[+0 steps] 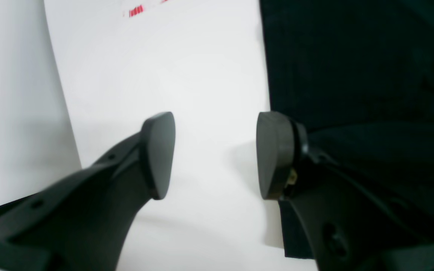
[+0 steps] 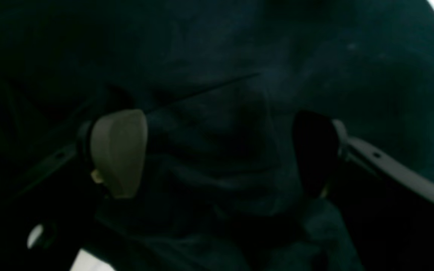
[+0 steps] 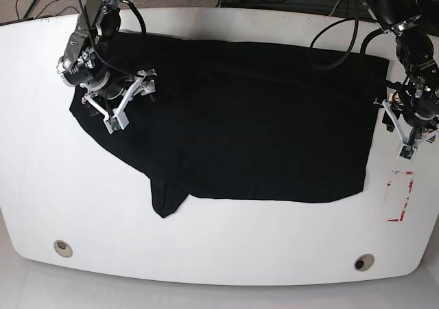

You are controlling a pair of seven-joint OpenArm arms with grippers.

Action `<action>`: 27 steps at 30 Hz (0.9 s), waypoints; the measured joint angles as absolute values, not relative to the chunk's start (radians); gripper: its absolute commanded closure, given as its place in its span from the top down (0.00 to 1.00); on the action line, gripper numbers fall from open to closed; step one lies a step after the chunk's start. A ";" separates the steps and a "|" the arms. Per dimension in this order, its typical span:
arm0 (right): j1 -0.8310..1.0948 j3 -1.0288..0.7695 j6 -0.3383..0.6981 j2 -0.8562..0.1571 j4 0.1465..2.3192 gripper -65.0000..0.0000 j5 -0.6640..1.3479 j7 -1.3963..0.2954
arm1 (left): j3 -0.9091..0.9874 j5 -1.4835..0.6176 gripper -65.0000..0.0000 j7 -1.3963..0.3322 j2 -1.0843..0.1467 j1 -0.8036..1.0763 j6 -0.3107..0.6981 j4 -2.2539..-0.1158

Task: Layout the t-shirt on the table in an organized manner, then fold the t-shirt properly

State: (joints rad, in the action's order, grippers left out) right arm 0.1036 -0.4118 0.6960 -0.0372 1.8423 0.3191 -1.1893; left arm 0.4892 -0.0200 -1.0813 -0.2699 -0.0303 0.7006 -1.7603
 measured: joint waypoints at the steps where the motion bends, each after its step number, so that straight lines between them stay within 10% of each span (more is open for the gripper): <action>1: 0.104 -0.403 0.696 -0.039 1.844 0.88 0.321 -1.189 | 0.489 -0.019 0.49 -1.083 -0.270 -0.030 0.700 -1.760; 27: 0.228 -0.191 0.697 -0.039 1.951 0.88 0.336 -1.183 | 0.489 -0.020 0.49 -1.081 -0.270 -0.006 0.701 -1.758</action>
State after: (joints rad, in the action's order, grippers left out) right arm 0.2276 -0.1909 0.6971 -0.0391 1.9514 0.3363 -1.1831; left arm 0.4892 -0.0196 -1.0809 -0.2699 -0.0059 0.7006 -1.7580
